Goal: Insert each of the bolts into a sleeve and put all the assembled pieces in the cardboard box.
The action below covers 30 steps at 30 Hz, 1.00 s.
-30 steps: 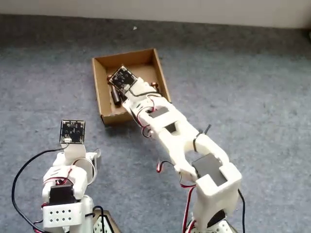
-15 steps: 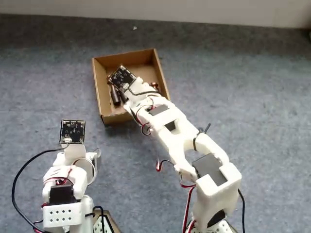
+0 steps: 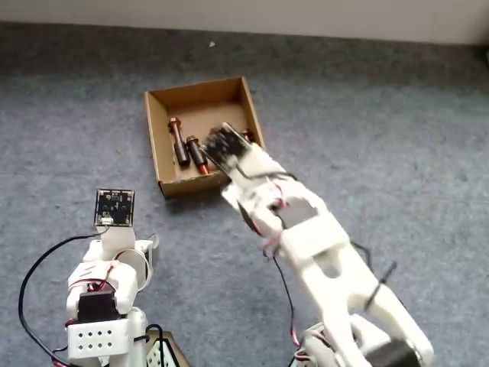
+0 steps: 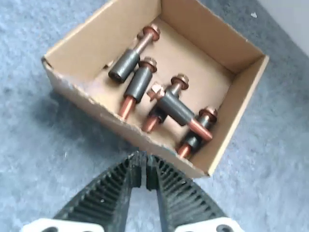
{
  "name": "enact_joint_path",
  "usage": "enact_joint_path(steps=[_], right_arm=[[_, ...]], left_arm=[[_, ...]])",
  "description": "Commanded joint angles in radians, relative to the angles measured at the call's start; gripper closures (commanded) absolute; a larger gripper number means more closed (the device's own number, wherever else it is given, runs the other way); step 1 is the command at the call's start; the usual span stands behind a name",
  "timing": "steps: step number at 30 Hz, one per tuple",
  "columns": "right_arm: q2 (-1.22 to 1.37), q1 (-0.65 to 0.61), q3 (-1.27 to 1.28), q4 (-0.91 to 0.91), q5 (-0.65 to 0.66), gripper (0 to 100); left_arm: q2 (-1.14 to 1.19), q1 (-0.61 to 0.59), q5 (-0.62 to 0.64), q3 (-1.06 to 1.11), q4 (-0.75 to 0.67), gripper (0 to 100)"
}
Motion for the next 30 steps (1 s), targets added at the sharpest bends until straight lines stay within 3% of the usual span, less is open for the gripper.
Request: enact_joint_path(steps=[1, 7, 15, 19, 25, 30], right_arm=[[-0.269, 0.065, 0.216, 0.005, 0.005, 99.4], [-0.648, 0.194, 0.506, 0.007, -0.167, 99.4], [-1.101, 0.289, 0.834, 0.008, -0.181, 99.4], [-1.303, 0.341, 0.938, 0.107, -0.348, 99.4], [-1.273, 0.351, 0.918, 0.236, -0.500, 99.1], [-1.273, 0.374, 0.918, 0.378, -0.514, 99.1]], left_arm=[[-0.005, -0.005, -0.006, -0.004, -0.017, 78], [-0.005, -0.005, -0.006, -0.004, -0.018, 78], [-0.005, -0.005, -0.006, -0.004, -0.018, 78], [-0.005, -0.005, -0.006, -0.004, -0.018, 78], [-0.005, -0.005, -0.006, -0.004, -0.018, 78], [-0.005, 0.005, -0.006, -0.002, -0.018, 78]])
